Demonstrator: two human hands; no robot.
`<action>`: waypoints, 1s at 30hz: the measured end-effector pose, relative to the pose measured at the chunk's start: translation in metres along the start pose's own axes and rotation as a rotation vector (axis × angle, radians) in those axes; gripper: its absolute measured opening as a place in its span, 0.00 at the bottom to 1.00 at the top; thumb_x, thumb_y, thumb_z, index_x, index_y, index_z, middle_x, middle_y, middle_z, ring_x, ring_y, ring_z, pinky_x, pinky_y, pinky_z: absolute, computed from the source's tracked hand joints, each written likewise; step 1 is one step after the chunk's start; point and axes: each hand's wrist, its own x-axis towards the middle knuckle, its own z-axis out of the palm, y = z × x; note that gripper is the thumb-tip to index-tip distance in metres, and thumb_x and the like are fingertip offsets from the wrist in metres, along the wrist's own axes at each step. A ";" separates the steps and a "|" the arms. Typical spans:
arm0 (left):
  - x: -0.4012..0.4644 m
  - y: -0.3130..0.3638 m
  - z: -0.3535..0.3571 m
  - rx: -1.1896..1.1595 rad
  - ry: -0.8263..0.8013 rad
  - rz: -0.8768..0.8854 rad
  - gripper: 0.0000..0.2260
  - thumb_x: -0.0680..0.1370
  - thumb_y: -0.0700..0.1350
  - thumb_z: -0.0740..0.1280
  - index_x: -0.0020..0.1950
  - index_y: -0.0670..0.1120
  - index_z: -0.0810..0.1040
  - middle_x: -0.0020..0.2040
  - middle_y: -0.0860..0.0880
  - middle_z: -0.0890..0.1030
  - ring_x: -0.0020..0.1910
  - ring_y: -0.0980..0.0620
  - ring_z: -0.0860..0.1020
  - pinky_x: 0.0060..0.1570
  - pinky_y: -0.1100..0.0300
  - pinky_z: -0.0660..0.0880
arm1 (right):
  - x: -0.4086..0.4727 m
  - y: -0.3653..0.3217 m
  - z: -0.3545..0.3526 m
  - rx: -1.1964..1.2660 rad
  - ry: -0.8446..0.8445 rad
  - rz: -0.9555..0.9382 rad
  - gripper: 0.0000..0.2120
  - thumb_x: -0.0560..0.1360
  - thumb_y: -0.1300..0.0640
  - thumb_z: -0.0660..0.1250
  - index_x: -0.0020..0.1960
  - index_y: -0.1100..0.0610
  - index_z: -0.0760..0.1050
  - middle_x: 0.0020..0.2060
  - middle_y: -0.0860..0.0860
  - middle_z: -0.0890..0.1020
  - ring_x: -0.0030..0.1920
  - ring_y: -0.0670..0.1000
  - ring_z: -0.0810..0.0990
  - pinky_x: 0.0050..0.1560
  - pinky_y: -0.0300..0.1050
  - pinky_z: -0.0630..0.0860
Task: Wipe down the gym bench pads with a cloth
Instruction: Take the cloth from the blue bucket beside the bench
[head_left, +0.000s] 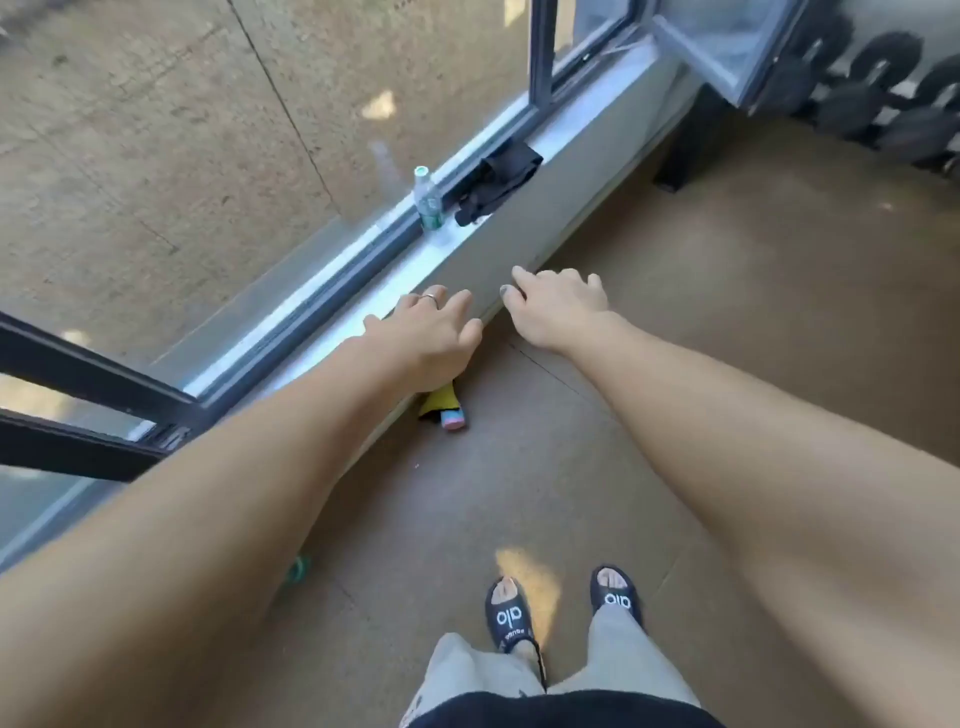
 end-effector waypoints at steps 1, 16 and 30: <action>-0.001 0.011 0.006 0.039 -0.028 0.035 0.23 0.85 0.57 0.47 0.80 0.53 0.58 0.82 0.49 0.56 0.80 0.45 0.56 0.70 0.36 0.62 | -0.011 0.012 0.006 0.003 -0.023 0.051 0.25 0.84 0.42 0.43 0.76 0.49 0.64 0.70 0.55 0.74 0.71 0.61 0.67 0.69 0.62 0.59; -0.104 0.268 0.155 0.442 -0.232 0.754 0.21 0.85 0.56 0.49 0.76 0.50 0.63 0.73 0.48 0.68 0.73 0.42 0.66 0.65 0.38 0.66 | -0.263 0.249 0.118 0.393 0.025 0.728 0.25 0.85 0.42 0.43 0.78 0.47 0.63 0.74 0.56 0.72 0.75 0.62 0.65 0.76 0.65 0.53; -0.302 0.438 0.295 0.683 -0.432 1.166 0.20 0.85 0.55 0.48 0.74 0.50 0.66 0.75 0.48 0.69 0.73 0.43 0.66 0.68 0.39 0.64 | -0.573 0.335 0.260 0.640 0.150 1.227 0.25 0.84 0.41 0.43 0.72 0.50 0.68 0.67 0.57 0.77 0.68 0.62 0.71 0.64 0.61 0.63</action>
